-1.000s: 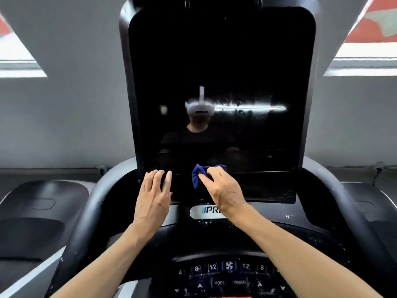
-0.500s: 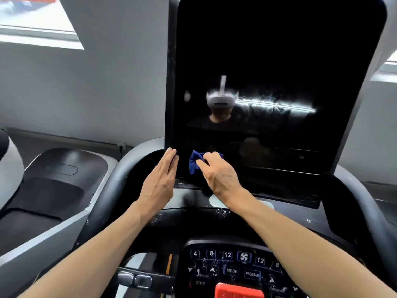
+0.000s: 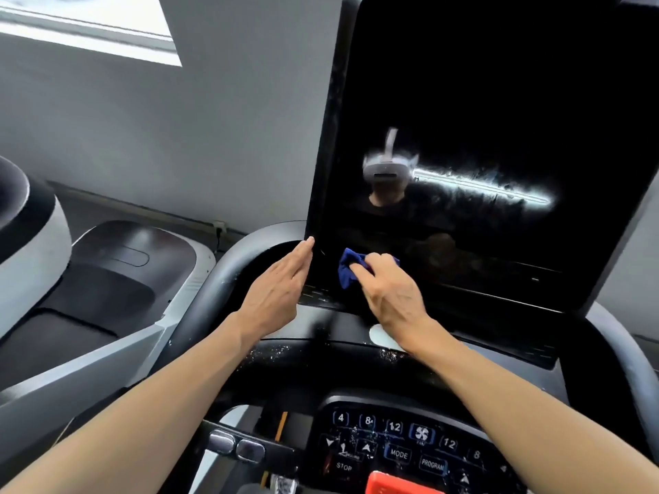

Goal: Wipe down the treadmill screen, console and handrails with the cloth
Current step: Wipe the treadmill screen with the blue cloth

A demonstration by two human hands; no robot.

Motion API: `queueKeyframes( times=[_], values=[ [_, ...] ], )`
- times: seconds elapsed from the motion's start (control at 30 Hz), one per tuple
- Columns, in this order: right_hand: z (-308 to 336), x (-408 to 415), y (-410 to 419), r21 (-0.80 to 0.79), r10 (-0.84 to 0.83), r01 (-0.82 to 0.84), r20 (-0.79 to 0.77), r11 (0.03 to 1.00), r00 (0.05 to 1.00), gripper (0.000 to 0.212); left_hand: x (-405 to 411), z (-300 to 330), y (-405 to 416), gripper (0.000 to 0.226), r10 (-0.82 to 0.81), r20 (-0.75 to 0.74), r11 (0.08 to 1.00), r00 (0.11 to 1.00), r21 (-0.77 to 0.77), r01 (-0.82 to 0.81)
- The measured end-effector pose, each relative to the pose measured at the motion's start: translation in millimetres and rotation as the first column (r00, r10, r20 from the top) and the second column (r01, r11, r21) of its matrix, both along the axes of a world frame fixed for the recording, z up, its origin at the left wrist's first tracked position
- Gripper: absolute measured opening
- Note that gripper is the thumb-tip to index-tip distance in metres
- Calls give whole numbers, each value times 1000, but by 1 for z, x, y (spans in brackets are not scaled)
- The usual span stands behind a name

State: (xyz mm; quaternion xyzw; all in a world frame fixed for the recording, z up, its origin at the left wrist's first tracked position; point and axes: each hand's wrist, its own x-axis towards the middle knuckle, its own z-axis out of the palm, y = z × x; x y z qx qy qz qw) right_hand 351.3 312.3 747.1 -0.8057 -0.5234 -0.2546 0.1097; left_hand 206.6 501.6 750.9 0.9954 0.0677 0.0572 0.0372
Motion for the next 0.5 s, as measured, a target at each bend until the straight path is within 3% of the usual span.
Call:
queueKeyframes(
  times=[0.27, 0.5],
  values=[
    [-1, -26, 58, 59, -10, 11, -15, 998, 1000, 19, 2, -2, 11, 91, -37, -24, 999, 999, 11, 37],
    [-15, 12, -48, 74, -99, 96, 27, 993, 995, 25, 1, -1, 1, 90, -11, 50, 1000, 999, -29, 13]
  ],
)
